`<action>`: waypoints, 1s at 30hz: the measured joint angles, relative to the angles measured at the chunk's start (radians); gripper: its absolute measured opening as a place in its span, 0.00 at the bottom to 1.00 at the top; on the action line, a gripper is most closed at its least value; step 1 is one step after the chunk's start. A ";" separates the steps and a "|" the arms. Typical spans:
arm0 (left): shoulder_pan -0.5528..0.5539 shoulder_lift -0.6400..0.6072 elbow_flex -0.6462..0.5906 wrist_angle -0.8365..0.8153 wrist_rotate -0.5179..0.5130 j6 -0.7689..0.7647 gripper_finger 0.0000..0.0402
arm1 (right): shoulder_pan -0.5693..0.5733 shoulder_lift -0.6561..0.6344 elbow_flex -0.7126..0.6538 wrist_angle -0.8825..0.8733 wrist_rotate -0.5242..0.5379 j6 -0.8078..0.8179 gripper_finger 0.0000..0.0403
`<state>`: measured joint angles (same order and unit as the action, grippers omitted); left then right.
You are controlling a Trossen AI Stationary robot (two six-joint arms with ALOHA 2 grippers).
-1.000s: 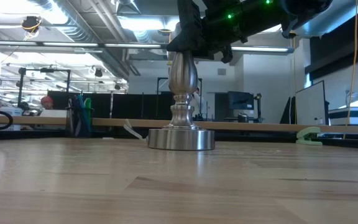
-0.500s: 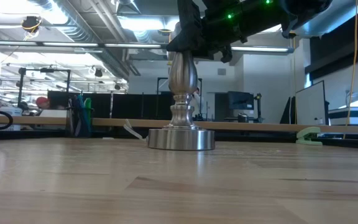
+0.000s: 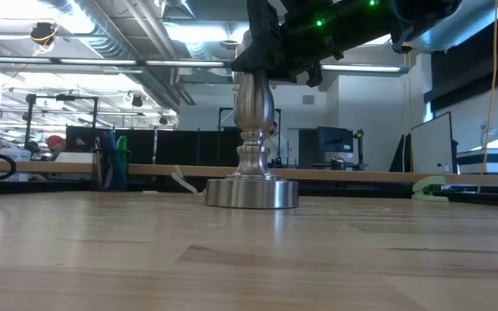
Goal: Screw lightbulb
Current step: Remove the lightbulb from the silver lamp
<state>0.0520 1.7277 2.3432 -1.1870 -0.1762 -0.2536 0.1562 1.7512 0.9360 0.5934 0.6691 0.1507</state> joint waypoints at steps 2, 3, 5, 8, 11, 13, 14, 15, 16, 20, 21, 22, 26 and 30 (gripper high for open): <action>0.002 -0.004 0.002 -0.012 0.002 0.000 0.88 | 0.000 0.000 0.000 0.000 0.000 -0.001 0.34; -0.002 0.000 0.001 -0.021 0.009 -0.001 0.89 | 0.000 0.000 0.000 0.000 0.000 -0.001 0.34; -0.015 0.010 -0.010 -0.028 0.022 -0.001 0.89 | 0.000 0.000 0.000 0.000 0.000 -0.001 0.34; -0.037 0.014 -0.042 -0.025 -0.002 0.025 0.88 | 0.000 0.000 0.000 0.000 0.000 -0.001 0.34; -0.044 0.012 -0.046 -0.023 -0.076 0.046 0.83 | 0.000 0.000 0.000 0.000 0.000 -0.002 0.34; -0.043 0.011 -0.046 -0.015 -0.084 0.054 0.77 | 0.000 0.000 0.000 0.001 -0.001 0.000 0.34; -0.044 0.011 -0.046 -0.008 -0.084 0.056 0.73 | 0.000 0.000 0.000 0.000 -0.005 0.000 0.34; -0.044 0.011 -0.046 0.000 -0.087 0.059 0.70 | 0.000 0.000 -0.001 0.001 -0.004 -0.002 0.34; -0.045 0.011 -0.047 0.004 -0.088 0.071 0.66 | 0.000 0.000 -0.001 0.002 -0.002 -0.002 0.34; -0.047 0.011 -0.047 0.012 -0.086 0.092 0.54 | 0.000 0.000 -0.001 0.004 -0.003 -0.002 0.34; -0.047 0.011 -0.046 0.011 -0.086 0.098 0.52 | 0.000 0.000 -0.001 0.004 -0.002 -0.002 0.34; -0.048 0.011 -0.043 0.011 -0.086 0.102 0.51 | 0.000 0.000 -0.001 0.004 -0.002 -0.003 0.34; -0.057 0.010 -0.027 0.000 -0.086 0.109 0.49 | 0.000 0.000 0.000 0.004 -0.004 -0.006 0.34; -0.061 -0.002 -0.027 -0.007 -0.086 0.111 0.49 | 0.000 0.000 0.000 0.004 0.000 -0.016 0.34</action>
<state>-0.0090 1.7256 2.3165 -1.1938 -0.2626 -0.1424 0.1562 1.7512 0.9363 0.5972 0.6693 0.1345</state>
